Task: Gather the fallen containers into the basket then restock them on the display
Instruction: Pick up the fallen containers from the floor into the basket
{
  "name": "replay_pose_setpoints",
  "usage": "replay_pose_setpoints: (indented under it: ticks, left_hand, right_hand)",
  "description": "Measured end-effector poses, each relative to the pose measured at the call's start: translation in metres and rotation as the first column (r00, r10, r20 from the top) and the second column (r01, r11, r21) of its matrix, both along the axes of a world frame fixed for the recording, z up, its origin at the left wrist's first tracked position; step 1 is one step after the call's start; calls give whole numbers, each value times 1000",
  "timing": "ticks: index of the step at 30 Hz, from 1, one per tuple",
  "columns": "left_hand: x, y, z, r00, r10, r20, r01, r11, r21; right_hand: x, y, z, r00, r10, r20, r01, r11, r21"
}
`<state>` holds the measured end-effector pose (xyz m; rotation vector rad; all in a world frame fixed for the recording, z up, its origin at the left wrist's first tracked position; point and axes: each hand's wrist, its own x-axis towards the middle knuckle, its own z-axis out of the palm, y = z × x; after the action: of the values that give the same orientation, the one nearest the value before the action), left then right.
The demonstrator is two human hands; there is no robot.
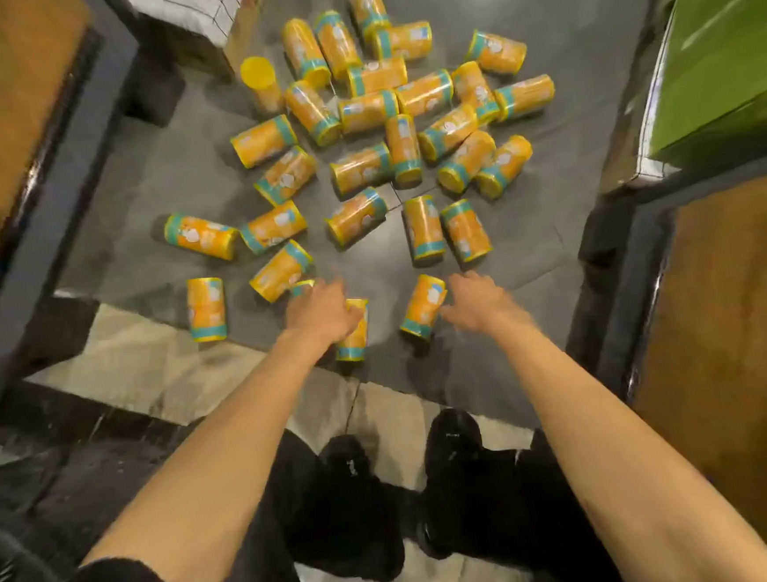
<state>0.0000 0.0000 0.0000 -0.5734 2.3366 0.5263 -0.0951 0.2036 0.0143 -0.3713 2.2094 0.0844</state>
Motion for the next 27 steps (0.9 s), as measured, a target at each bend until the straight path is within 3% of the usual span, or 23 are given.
replay_pose_setpoints:
  ticks: [4, 9, 13, 19, 22, 27]
  left_hand:
    - [1, 4, -70, 995, 69, 68, -74, 995, 65]
    - [-3, 11, -140, 990, 137, 21, -137, 990, 34]
    - [-10, 14, -172, 978, 209, 20, -209, 977, 27]
    - [-9, 18, -205, 963, 269, 26, -270, 962, 39]
    - [-10, 21, -210, 953, 303, -9, -303, 953, 23]
    - [-18, 26, -218, 957, 289, 19, -290, 956, 52]
  right_hand:
    - [0, -5, -67, 998, -57, -10, 57, 997, 45]
    - [-9, -1, -136, 981, -163, -109, 170, 984, 54]
    - [-16, 4, -168, 953, -240, -184, 245, 969, 9]
    - [-15, 8, -207, 917, -373, -140, 371, 928, -41]
    - [-11, 10, -225, 856, -514, -55, 508, 856, -93]
    - [-8, 5, -240, 683, -728, 59, 721, 658, -218]
